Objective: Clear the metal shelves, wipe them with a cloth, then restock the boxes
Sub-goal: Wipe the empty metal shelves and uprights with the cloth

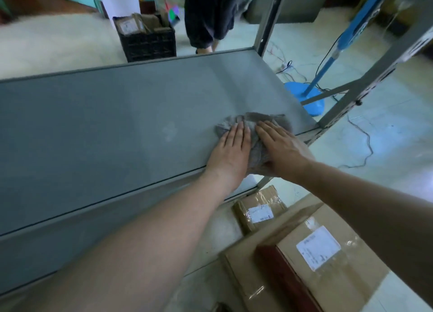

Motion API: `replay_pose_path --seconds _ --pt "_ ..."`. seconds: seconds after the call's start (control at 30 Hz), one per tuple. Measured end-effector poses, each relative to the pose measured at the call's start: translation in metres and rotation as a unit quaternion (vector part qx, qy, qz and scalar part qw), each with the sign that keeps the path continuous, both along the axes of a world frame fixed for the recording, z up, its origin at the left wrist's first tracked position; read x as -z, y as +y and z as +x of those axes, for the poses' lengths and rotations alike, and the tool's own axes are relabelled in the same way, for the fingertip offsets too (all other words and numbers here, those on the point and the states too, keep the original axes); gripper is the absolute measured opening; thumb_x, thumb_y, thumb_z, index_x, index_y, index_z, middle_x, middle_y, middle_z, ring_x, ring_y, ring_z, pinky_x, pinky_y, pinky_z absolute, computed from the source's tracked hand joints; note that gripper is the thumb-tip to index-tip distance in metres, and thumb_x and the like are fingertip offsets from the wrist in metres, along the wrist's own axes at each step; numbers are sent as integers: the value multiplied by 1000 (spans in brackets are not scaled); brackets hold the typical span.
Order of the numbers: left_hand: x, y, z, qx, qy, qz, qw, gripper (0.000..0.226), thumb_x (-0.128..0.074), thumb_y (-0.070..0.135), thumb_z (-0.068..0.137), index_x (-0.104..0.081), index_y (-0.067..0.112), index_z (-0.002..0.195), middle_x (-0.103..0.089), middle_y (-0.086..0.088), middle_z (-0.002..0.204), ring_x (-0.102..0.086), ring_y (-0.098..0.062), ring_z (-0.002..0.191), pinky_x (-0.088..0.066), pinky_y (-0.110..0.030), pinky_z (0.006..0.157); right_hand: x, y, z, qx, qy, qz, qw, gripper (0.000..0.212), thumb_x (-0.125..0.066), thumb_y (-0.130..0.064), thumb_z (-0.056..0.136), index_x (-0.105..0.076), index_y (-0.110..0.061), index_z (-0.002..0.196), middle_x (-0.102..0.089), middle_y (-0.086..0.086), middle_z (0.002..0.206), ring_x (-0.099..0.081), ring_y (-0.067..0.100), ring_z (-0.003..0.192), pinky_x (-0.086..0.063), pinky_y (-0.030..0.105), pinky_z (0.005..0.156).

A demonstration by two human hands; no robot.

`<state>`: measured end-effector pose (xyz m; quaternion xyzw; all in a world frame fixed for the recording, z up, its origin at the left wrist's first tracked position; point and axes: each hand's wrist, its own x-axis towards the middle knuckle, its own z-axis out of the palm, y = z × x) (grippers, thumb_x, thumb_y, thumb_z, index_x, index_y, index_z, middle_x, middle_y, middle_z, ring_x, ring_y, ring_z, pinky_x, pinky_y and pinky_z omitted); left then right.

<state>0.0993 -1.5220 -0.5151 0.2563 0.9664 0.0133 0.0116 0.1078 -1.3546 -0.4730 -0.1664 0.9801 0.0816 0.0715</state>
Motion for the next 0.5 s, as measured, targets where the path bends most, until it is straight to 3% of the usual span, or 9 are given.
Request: replay_pose_path --seconds 0.1,0.2,0.43,0.5 --pt "-2 -69 20 -2 -5 4 1000 87 -45 38 102 10 -3 156 11 -23 166 4 -30 156 -2 -39 127 -5 -62 14 -24 -8 -19 1000 110 -69 -63 80 -18 -8 161 -18 13 168 -17 26 156 -2 30 123" --pt "-1 -155 48 -26 3 5 1000 85 -44 37 103 9 -4 156 11 -24 165 5 -31 155 3 -38 124 -7 -144 31 -58 -30 -32 997 114 -50 -74 74 -16 -9 161 -16 11 168 -15 25 156 0 29 122" --pt "-4 -363 127 -71 19 -36 997 66 -25 18 108 18 -1 154 15 -18 166 10 -29 155 11 -35 121 1 -350 87 -119 -35 -67 990 108 -61 -67 87 -8 -10 162 -5 7 170 -5 20 157 10 25 119" --pt "2 -429 149 -82 43 -23 995 65 -25 18 106 12 -2 154 8 -16 167 3 -27 156 9 -35 119 -3 -413 104 -141 -42 -81 986 104 -63 -61 89 -9 -10 162 -5 8 169 -6 22 157 11 26 117"
